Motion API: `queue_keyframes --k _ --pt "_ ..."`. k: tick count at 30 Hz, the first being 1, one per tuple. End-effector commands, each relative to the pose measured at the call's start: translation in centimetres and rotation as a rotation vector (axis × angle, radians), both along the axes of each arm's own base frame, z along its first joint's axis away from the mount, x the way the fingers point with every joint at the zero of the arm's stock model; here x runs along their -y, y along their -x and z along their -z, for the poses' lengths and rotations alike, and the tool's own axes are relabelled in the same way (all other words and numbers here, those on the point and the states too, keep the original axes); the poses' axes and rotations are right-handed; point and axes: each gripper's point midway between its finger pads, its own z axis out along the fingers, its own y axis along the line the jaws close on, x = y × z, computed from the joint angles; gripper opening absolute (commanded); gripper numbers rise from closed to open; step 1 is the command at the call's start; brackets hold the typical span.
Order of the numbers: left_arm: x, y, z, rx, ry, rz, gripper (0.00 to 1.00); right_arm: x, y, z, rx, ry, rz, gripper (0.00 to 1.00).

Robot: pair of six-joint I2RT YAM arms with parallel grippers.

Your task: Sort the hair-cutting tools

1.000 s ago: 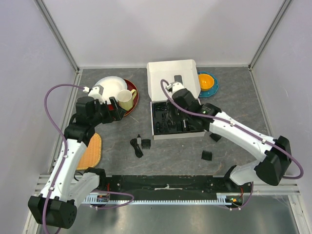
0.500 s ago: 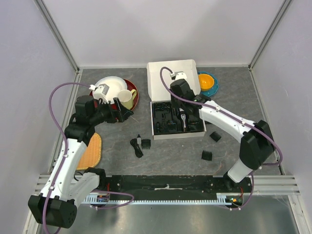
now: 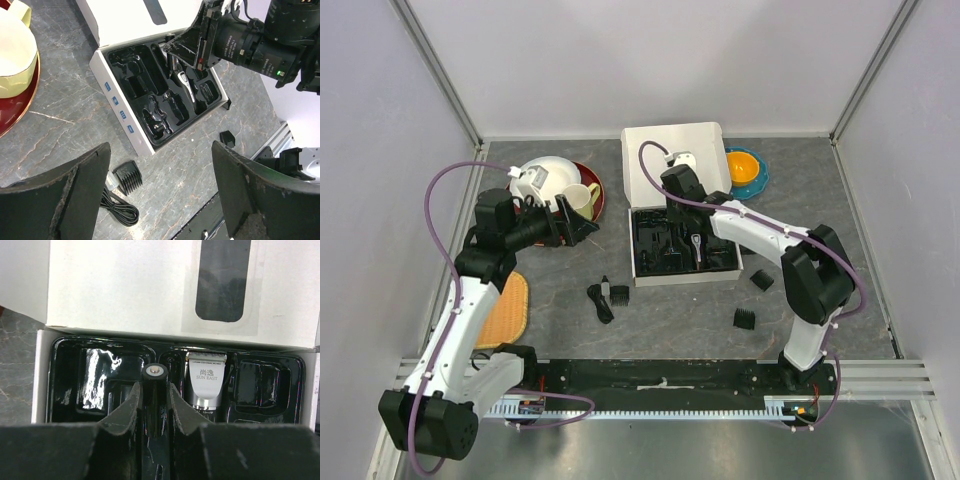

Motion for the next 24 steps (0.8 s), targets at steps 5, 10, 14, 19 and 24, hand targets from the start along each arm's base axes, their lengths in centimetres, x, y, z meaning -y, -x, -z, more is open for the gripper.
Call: queue_keyframes --k 5,10,14,19,24 --pt "0.2 -0.9 -2.0 0.059 0.013 0.007 0.86 0.0 -1.7 -0.3 0.059 -0.011 0.045 0.13" --pt "0.0 -1.1 -1.2 0.045 0.000 -0.005 0.86 0.3 -1.4 0.9 0.040 0.005 0.051 0.17" --pt "-0.2 -1.2 -0.8 0.040 -0.011 -0.015 0.86 0.8 -1.0 2.0 0.023 0.028 0.059 0.19" --pt "-0.3 -1.3 -0.5 0.034 -0.017 -0.018 0.86 1.2 -0.6 2.9 0.006 0.038 0.061 0.20" --pt "-0.3 -1.4 -0.2 0.027 -0.022 -0.021 0.86 1.1 -0.3 3.7 -0.014 0.038 0.052 0.24"
